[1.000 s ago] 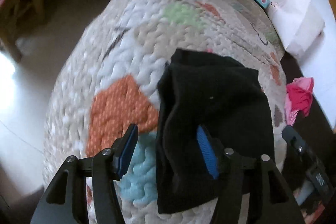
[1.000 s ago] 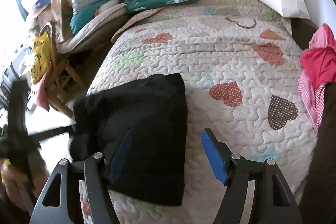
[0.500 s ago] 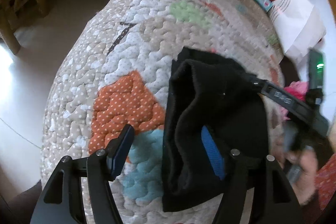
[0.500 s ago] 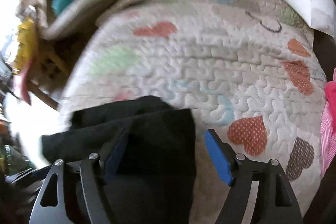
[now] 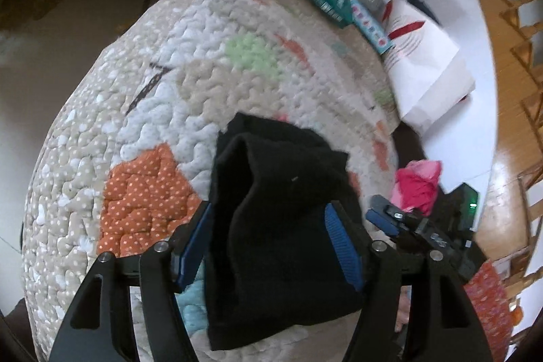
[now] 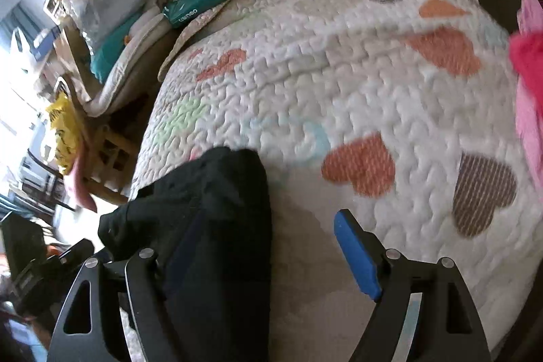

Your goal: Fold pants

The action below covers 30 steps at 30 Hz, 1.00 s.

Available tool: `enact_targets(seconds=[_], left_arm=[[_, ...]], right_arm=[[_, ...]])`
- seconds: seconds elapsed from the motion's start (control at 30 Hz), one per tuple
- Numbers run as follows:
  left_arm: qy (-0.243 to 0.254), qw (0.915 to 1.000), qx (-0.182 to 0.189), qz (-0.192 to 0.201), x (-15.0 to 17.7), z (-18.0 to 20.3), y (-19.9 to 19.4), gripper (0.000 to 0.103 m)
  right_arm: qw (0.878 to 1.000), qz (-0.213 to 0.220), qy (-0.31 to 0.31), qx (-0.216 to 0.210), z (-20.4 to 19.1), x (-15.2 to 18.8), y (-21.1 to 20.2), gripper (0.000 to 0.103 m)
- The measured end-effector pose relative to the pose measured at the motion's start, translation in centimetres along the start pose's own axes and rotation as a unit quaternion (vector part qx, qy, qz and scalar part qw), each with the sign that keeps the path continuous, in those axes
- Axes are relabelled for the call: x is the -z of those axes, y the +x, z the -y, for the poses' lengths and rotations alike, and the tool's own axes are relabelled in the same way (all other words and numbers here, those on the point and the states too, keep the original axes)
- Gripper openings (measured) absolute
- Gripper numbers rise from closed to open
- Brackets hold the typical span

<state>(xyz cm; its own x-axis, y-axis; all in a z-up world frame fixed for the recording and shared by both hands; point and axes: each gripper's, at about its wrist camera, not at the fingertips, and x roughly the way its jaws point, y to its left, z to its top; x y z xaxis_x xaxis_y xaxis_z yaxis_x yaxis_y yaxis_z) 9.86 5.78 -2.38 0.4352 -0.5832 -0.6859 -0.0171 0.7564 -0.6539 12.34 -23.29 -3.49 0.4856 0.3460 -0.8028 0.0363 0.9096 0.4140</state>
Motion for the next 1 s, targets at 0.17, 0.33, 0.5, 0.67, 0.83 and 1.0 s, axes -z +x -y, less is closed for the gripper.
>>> enact_targets(seconds=[0.17,0.33,0.5,0.67,0.83,1.0], left_arm=[[-0.005,0.9981,-0.034,-0.051,0.7,-1.1,2.4,0.067],[0.029,0.9978,-0.028,-0.053,0.7,0.2,3.4,0.087],[0.067,0.9963,-0.024,-0.048,1.0,1.8,4.5,0.062],[0.046,0.9977,-0.004,-0.05,0.6,1.2,4.0,0.032],[0.059,0.9975,-0.012,-0.037,0.9,2.0,3.2,0.03],[0.073,0.9968,-0.018,-0.026,0.5,3.0,2.7,0.029]], right_arm=[[0.999,-0.024,0.023,-0.036,0.4,1.4,1.4,0.084],[0.997,-0.043,0.024,-0.053,0.0,1.8,3.1,0.085],[0.992,-0.051,0.059,-0.099,0.1,1.4,5.1,0.09],[0.985,-0.06,0.075,-0.144,-0.3,0.9,6.0,0.088],[0.986,-0.063,0.057,-0.145,-1.3,0.8,5.0,0.053],[0.985,-0.05,0.05,-0.158,-1.9,0.1,3.1,0.039]])
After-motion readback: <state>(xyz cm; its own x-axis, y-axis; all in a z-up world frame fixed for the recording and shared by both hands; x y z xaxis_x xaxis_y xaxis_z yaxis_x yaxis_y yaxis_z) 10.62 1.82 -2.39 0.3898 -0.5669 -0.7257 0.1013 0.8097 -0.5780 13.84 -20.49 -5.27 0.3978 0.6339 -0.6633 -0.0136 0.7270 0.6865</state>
